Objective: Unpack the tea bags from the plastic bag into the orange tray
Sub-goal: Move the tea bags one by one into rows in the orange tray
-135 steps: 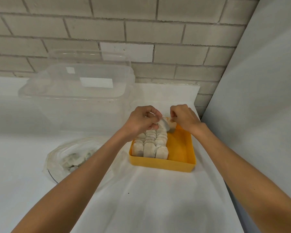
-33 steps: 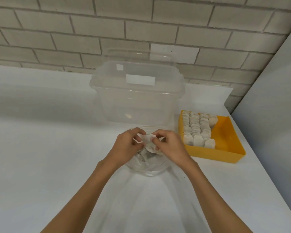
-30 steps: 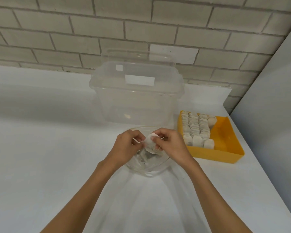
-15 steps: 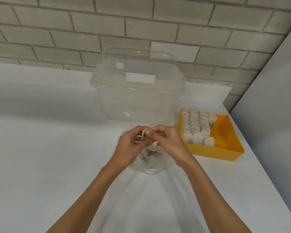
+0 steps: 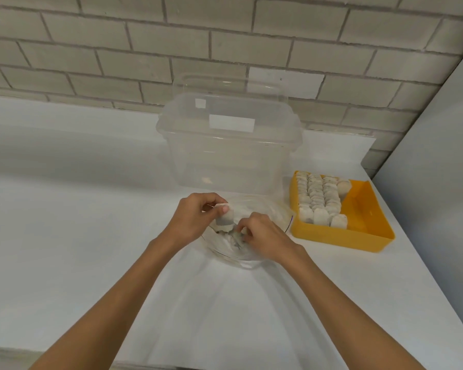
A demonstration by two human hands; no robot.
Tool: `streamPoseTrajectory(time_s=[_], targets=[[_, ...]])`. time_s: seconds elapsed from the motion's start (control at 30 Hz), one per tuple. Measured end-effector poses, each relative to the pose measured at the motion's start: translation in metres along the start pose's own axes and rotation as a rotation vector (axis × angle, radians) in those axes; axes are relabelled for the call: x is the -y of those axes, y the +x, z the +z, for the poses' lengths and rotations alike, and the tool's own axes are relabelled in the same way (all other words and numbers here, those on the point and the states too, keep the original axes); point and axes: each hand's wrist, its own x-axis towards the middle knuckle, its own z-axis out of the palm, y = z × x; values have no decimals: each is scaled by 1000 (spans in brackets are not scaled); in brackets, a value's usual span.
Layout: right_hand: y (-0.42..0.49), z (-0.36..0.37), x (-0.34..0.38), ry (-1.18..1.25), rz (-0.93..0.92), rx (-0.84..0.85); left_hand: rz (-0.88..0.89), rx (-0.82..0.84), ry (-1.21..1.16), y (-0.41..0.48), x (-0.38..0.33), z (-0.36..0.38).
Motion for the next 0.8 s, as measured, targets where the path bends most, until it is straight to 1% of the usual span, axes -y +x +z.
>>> streamPoseTrajectory(time_s=[0.1, 0.2, 0.27, 0.53, 0.67, 0.8], targets=[[1, 4, -1, -90, 41, -11, 1, 15, 44, 1, 0, -1], [1, 6, -1, -308, 78, -57, 16, 55, 116, 0, 2, 0], [1, 4, -2, -395, 91, -71, 16, 85, 160, -1, 7, 2], [0, -14, -3, -243, 58, -101, -18, 101, 224, -5, 13, 5], [2, -12, -9, -241, 76, -67, -24, 93, 243, -7, 14, 6], [5, -8, -10, -149, 106, -39, -38, 97, 246, -7, 14, 6]])
